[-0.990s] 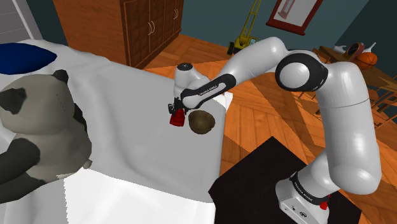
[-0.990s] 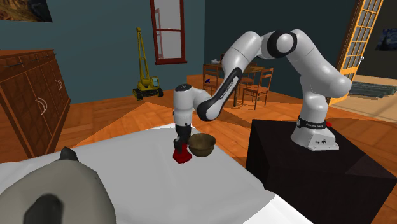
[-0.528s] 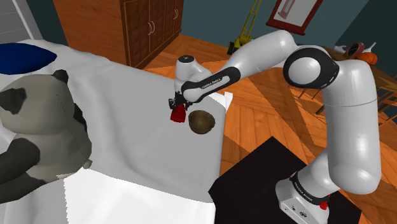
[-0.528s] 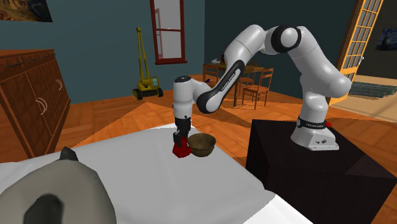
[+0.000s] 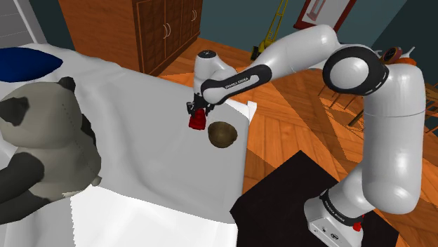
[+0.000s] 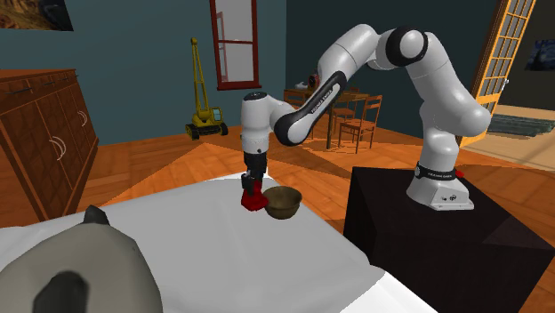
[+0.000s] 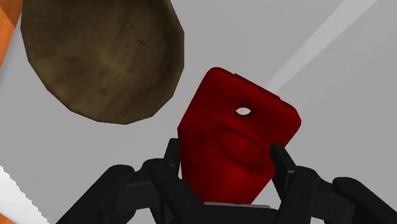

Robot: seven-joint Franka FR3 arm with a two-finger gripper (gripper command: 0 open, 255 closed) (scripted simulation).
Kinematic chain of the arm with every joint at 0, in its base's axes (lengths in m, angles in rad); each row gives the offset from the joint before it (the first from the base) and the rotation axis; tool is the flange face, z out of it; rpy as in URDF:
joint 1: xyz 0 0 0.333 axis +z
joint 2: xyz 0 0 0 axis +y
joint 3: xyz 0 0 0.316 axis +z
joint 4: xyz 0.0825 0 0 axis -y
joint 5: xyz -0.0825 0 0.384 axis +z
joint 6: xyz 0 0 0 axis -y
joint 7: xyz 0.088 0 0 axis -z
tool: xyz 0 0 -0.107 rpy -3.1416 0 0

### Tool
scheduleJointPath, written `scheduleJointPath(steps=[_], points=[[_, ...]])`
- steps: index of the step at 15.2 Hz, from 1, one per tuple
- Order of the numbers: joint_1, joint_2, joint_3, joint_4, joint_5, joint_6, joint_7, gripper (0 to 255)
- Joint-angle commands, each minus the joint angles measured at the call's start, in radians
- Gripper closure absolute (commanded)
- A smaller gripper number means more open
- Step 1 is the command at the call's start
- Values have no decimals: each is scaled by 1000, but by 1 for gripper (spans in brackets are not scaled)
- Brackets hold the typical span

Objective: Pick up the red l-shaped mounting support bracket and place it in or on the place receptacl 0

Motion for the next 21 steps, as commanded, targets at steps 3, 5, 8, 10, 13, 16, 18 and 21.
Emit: scheduleJointPath(steps=[3, 5, 8, 10, 13, 16, 18, 21], points=[[-4, -32, 7, 7, 11, -38, -11, 255], [-6, -48, 11, 9, 16, -56, -16, 255], [-38, -111, 10, -86, 21, -20, -38, 255], [-70, -169, 9, -173, 27, 14, -64, 255], [-117, -251, 4, -292, 38, 60, -108, 255], [-163, -328, -3, -400, 52, 99, -161, 255], [-185, -357, -11, -452, 56, 128, -187, 255], [-181, -327, -17, -456, 41, 161, -174, 255]])
